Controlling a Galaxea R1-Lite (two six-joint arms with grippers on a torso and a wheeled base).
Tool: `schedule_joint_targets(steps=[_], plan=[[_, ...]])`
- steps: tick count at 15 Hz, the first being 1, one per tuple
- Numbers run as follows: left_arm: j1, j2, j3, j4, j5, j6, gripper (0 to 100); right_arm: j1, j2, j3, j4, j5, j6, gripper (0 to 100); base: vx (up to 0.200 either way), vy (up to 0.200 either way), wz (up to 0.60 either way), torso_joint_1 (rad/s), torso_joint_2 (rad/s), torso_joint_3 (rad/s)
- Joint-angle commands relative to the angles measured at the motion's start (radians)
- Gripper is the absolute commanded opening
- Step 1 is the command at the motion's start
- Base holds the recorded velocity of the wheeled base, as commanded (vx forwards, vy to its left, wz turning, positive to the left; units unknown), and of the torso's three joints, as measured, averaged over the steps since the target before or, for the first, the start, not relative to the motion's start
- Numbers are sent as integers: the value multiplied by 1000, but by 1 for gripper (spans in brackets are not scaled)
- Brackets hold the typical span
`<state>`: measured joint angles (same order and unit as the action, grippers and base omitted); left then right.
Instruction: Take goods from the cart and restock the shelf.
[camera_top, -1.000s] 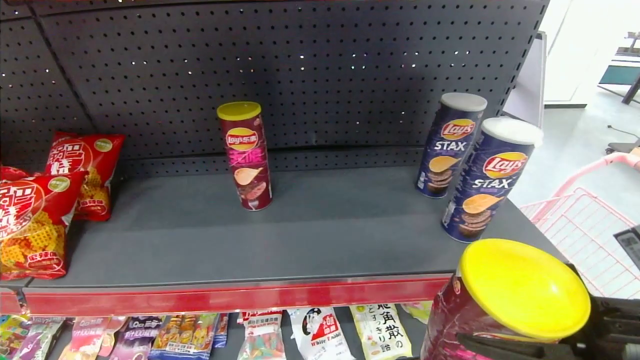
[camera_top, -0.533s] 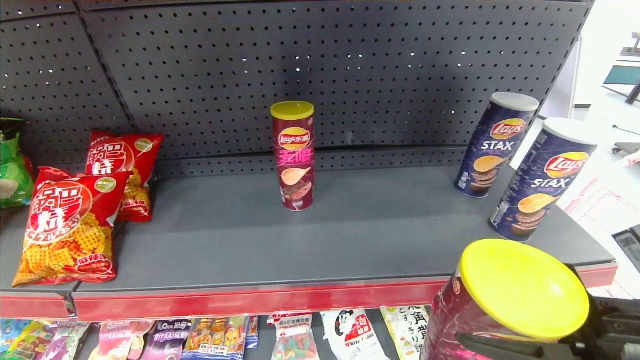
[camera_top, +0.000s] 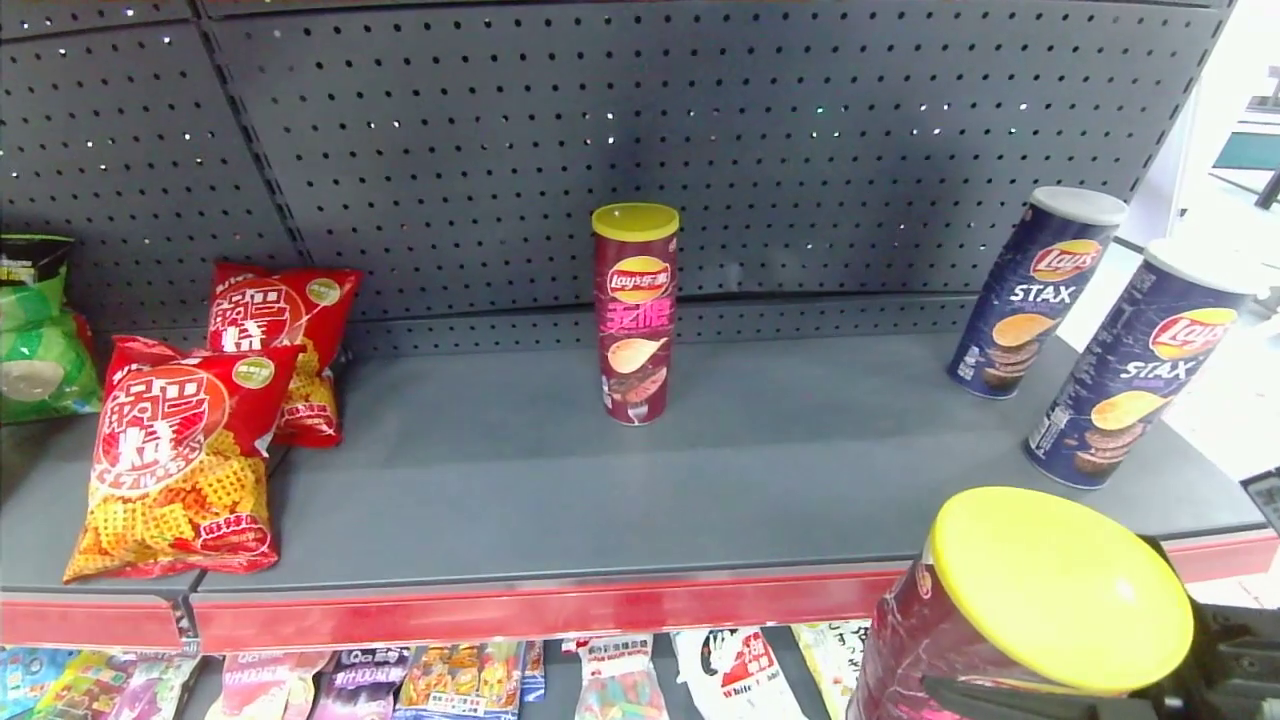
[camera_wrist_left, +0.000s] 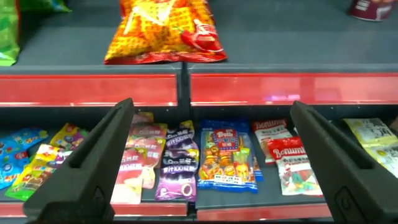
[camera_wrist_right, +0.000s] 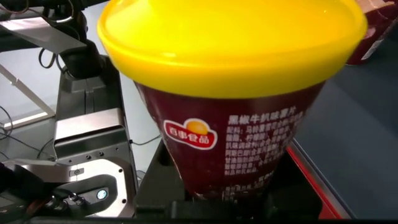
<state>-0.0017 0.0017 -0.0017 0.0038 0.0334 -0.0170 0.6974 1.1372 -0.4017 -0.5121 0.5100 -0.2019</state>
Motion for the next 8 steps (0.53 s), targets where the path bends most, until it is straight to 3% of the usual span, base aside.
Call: schedule_joint_targets(steps=[1, 5, 8], plan=[[0, 1, 0, -1, 0, 0, 100, 1, -8, 4, 0, 1, -1, 0, 0, 0, 0, 0, 0, 0], [0, 1, 0, -1, 0, 0, 100, 1, -11, 17, 0, 1, -1, 0, 0, 0, 0, 0, 0, 0], [0, 1, 0, -1, 0, 0, 100, 1, -10, 30, -2, 1, -1, 0, 200, 0, 0, -6, -1, 5]])
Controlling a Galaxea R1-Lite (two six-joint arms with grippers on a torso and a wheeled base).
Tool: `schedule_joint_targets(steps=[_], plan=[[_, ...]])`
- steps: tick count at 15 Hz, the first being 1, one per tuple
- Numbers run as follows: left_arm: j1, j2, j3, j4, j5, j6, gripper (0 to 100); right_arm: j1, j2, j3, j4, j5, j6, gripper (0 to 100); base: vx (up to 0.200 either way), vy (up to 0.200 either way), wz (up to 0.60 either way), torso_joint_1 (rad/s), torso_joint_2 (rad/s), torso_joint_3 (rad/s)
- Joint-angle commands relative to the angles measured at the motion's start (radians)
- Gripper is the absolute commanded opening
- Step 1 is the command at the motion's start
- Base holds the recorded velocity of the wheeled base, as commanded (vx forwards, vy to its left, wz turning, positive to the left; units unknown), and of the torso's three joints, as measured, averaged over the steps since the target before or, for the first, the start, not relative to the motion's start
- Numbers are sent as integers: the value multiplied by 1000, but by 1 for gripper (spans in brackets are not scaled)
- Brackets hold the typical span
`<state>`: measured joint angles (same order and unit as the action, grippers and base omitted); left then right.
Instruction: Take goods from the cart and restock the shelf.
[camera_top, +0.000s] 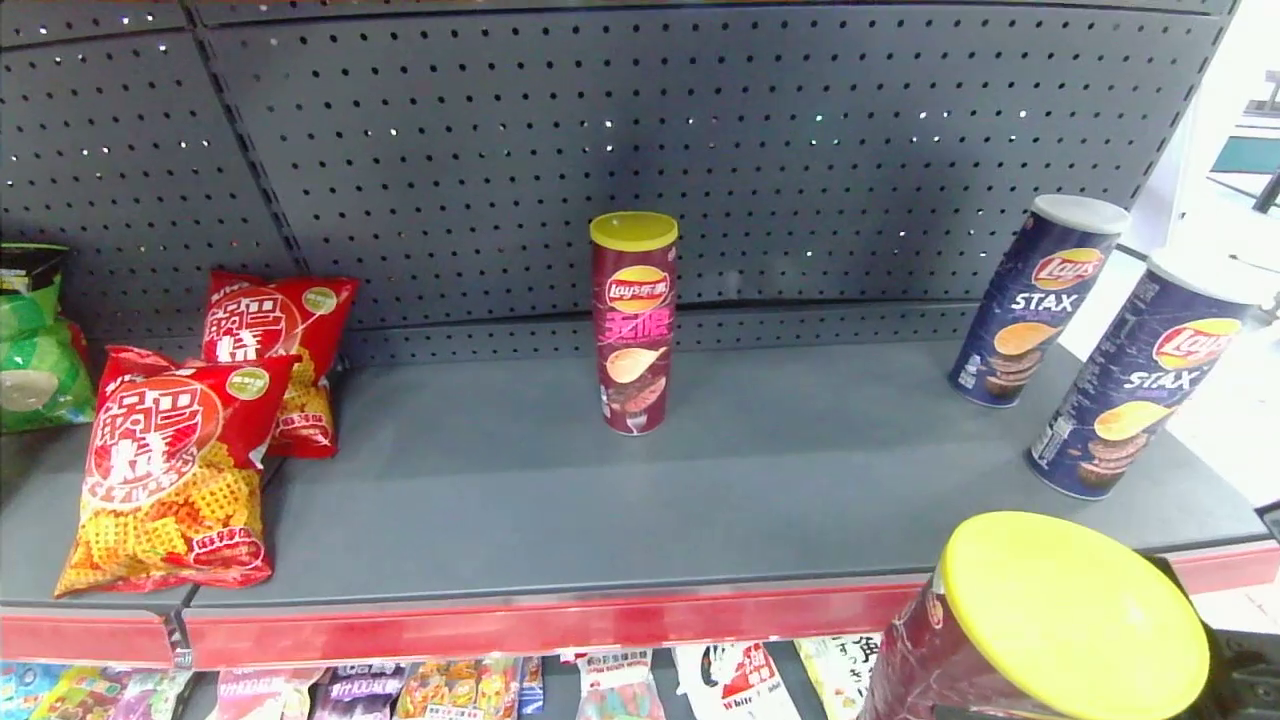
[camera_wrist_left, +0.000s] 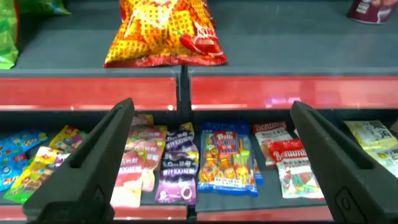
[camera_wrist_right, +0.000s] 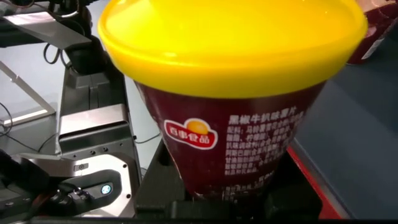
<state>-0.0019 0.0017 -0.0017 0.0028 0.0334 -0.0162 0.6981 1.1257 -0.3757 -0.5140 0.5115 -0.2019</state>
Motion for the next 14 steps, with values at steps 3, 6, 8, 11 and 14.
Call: schedule_joint_targets(steps=[3, 6, 8, 11, 14], plan=[[0, 1, 0, 0, 0, -1, 100, 0, -3, 18, -1, 1, -1, 0, 67, 0, 0, 1, 2, 1], [0, 1, 0, 0, 0, -1, 100, 0, -1, 17, -1, 1, -1, 0, 0, 0, 0, 0, 0, 0], [0, 1, 0, 0, 0, -1, 100, -2, -4, 1, -1, -1, 1, 0, 0, 0, 0, 0, 0, 0], [0, 3, -1, 2, 0, -1, 100, -3, -20, 17, -1, -2, 1, 0, 0, 0, 0, 0, 0, 0], [-1, 1, 0, 2, -4, 2, 100, -6, -27, 15, -1, -2, 7, 0, 0, 0, 0, 0, 0, 0]])
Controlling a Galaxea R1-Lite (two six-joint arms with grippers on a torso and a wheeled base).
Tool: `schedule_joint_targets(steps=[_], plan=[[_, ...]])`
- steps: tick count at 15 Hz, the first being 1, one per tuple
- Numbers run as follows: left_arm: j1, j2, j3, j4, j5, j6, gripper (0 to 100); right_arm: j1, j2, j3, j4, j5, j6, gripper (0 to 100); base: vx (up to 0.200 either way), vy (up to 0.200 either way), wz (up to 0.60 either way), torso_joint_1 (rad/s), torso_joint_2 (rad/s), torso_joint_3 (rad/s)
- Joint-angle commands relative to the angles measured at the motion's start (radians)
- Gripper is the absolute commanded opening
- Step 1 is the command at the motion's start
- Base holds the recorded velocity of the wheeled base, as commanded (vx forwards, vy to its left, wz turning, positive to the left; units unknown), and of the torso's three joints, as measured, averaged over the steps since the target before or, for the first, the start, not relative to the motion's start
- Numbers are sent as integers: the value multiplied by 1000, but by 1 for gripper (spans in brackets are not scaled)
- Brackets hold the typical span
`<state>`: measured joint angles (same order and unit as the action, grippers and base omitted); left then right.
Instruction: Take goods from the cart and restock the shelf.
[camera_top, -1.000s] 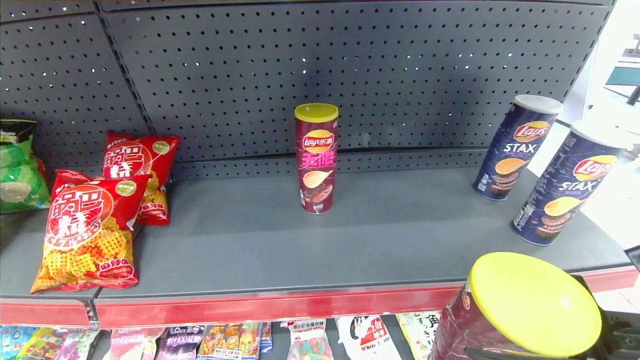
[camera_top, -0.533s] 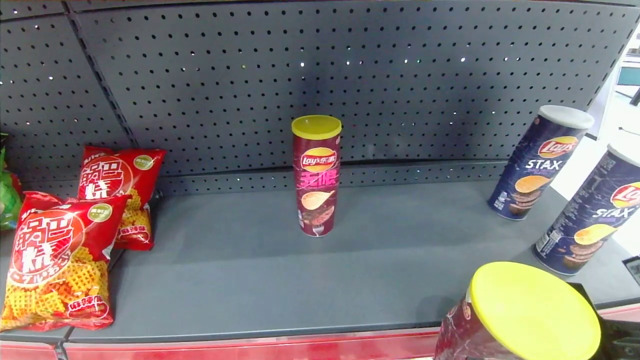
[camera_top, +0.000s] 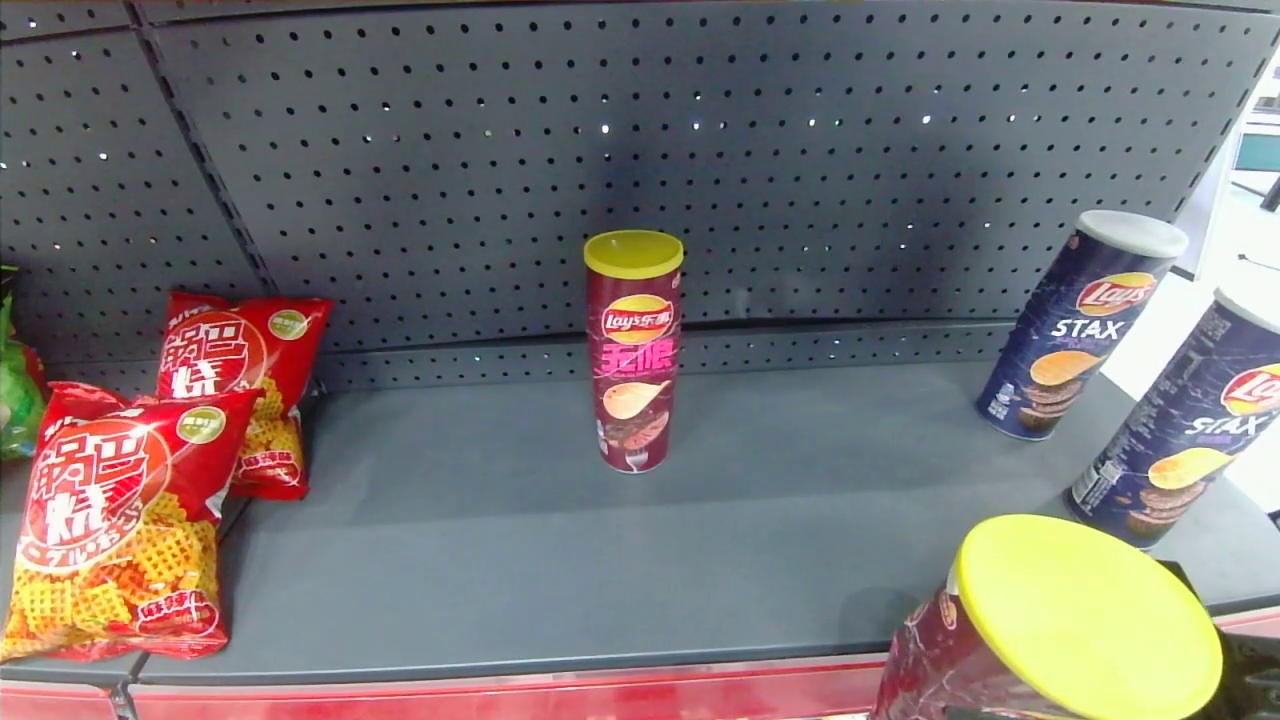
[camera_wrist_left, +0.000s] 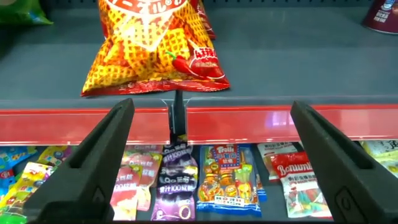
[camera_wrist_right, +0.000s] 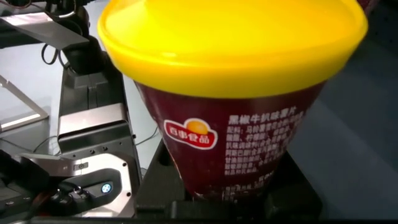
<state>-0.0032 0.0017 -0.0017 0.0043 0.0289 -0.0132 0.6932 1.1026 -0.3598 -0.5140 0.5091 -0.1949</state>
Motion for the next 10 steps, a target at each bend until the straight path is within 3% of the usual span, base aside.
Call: schedule_joint_targets(steps=[1, 2, 3, 5, 6, 7, 8, 10], plan=[[0, 0, 0, -1, -12, 1, 100, -1, -1, -7, -1, 0, 2, 0, 0, 0, 0, 0, 0, 0], [0, 0, 0, -3, -44, 21, 100, -1, 8, -27, -1, -1, 2, 0, 0, 0, 0, 0, 0, 0], [0, 8, -55, -38, -76, 64, 100, -1, 25, -56, 0, -1, 5, 0, 0, 0, 0, 0, 0, 0], [-20, 179, -221, -53, -129, 64, 100, 2, 57, -91, 0, -1, 14, 0, 0, 0, 0, 0, 0, 0], [-54, 320, -389, -59, -164, 71, 100, 5, 95, -113, 0, 0, 14, 0, 0, 0, 0, 0, 0, 0], [-60, 411, -465, -64, -187, 93, 100, 5, 118, -126, -1, 0, 14, 0, 0, 0, 0, 0, 0, 0], [-60, 537, -555, -118, -210, 156, 100, 5, 137, -142, -1, 0, 12, 0, 0, 0, 0, 0, 0, 0], [-100, 776, -663, -290, -281, 208, 100, 5, 154, -163, -1, 0, 14, 0, 0, 0, 0, 0, 0, 0]])
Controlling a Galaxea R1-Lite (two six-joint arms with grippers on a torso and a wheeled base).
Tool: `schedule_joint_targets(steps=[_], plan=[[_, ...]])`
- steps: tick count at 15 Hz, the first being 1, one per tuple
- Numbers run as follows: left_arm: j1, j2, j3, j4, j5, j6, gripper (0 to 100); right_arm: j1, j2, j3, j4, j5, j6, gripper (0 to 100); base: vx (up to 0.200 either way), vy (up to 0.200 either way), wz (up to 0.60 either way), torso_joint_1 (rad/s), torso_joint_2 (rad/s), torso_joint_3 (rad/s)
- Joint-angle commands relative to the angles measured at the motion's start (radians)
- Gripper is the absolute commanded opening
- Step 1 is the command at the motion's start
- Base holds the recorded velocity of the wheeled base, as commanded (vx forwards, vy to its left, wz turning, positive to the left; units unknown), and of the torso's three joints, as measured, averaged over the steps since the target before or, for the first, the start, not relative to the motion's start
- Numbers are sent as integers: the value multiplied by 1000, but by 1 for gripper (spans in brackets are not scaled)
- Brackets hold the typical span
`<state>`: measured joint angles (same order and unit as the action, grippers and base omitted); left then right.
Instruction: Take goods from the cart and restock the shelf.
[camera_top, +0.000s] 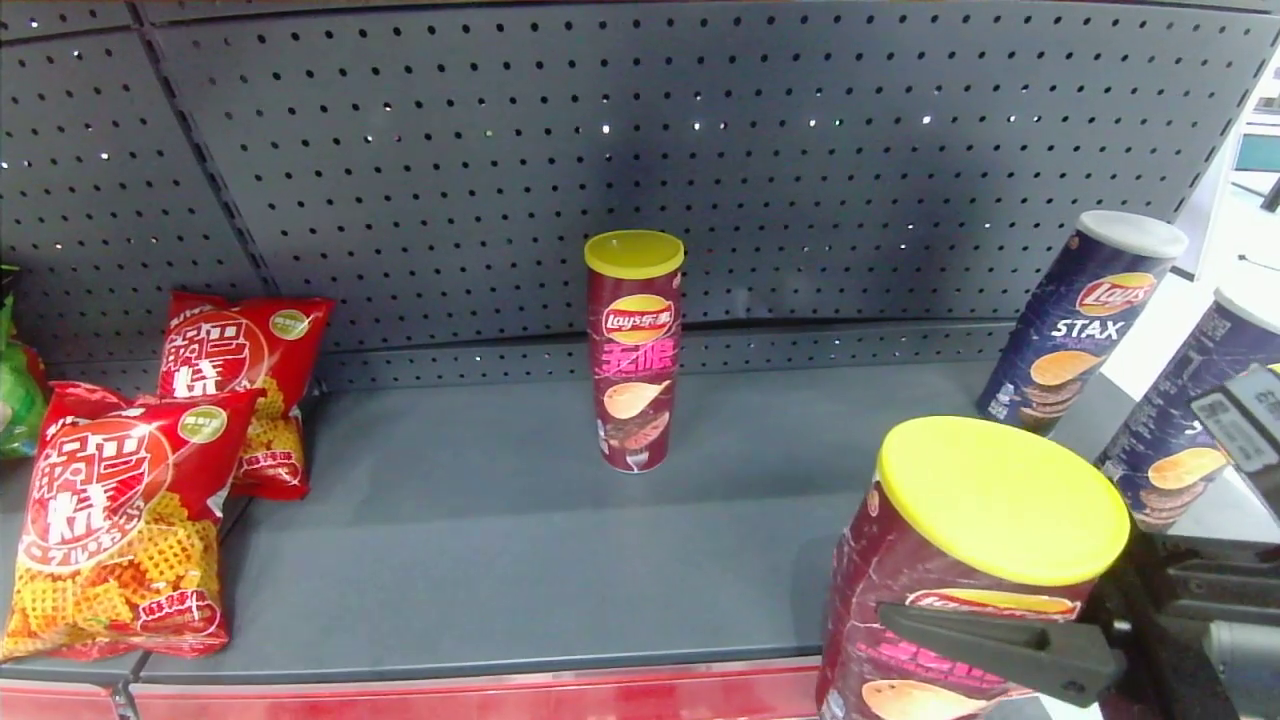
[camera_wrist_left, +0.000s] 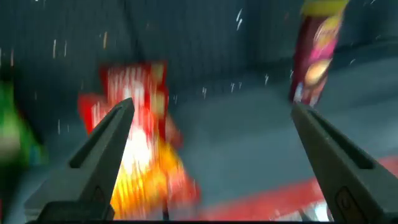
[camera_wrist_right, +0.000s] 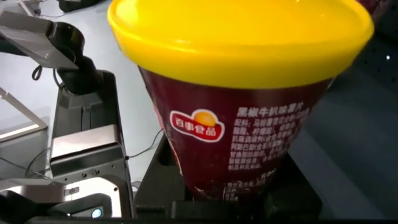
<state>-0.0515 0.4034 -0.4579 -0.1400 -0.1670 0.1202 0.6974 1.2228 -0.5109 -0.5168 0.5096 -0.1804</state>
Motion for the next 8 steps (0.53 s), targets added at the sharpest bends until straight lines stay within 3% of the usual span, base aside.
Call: schedule_joint_targets(steps=[1, 2, 3, 6, 8], plan=[[-56, 380, -206, -150, -91, 78, 100, 1, 34, -14, 1, 0, -1, 0, 0, 0, 0, 0, 0, 0], [-234, 488, -191, -170, -158, 139, 100, -1, 44, -21, 0, 0, 1, 0, 0, 0, 0, 0, 0, 0], [-326, 519, -156, -168, -157, 137, 100, 1, 46, -23, 0, 0, 1, 0, 0, 0, 0, 0, 0, 0], [-338, 666, -148, -181, -244, 150, 100, -1, 43, -23, 0, 0, 2, 0, 0, 0, 0, 0, 0, 0], [-338, 775, -168, -236, -246, 176, 100, -3, 41, -20, 0, 0, 7, 0, 0, 0, 0, 0, 0, 0]])
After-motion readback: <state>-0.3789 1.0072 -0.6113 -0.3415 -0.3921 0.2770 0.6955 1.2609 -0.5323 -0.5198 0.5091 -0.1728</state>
